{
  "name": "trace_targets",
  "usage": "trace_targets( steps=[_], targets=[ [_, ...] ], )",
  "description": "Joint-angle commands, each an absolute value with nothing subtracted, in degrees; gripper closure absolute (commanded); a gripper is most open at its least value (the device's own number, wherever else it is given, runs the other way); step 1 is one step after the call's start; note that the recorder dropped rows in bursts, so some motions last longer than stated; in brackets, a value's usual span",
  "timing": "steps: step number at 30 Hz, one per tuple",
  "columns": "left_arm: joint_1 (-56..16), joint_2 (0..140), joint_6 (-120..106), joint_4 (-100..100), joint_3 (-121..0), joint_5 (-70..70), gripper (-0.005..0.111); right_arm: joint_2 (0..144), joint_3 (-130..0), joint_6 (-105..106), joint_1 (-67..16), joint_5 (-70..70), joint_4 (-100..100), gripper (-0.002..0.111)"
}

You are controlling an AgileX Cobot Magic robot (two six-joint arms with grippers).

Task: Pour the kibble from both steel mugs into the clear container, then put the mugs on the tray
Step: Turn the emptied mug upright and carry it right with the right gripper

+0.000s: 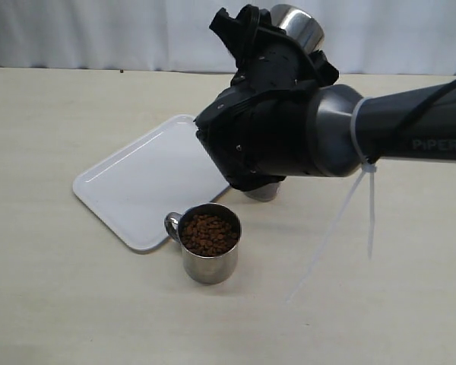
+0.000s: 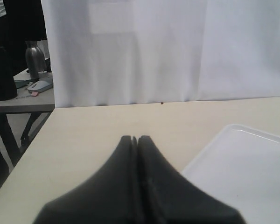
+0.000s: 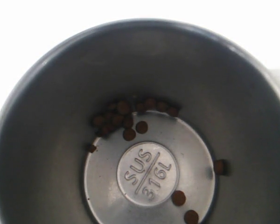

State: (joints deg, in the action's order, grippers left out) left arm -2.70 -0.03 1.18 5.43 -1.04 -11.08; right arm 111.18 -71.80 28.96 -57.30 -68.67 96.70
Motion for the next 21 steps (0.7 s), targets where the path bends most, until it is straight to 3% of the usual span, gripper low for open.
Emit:
trace_targets(
  steps=[1,15,21],
  targets=[
    [-2.7,0.0,1.3,5.3,-1.5,-10.8,0.107,111.2,-71.8,29.1,-57.4,-70.0,96.3,0.103],
    [-2.7,0.0,1.3,5.4,-1.5,-10.0,0.107,111.1,-69.9,20.8,-57.4,-70.0,99.9,0.103],
    [-2.7,0.0,1.3,5.4,-1.5,-10.0,0.107,110.1,-73.7,15.3,-56.1,-70.0,91.1,0.103]
  ],
)
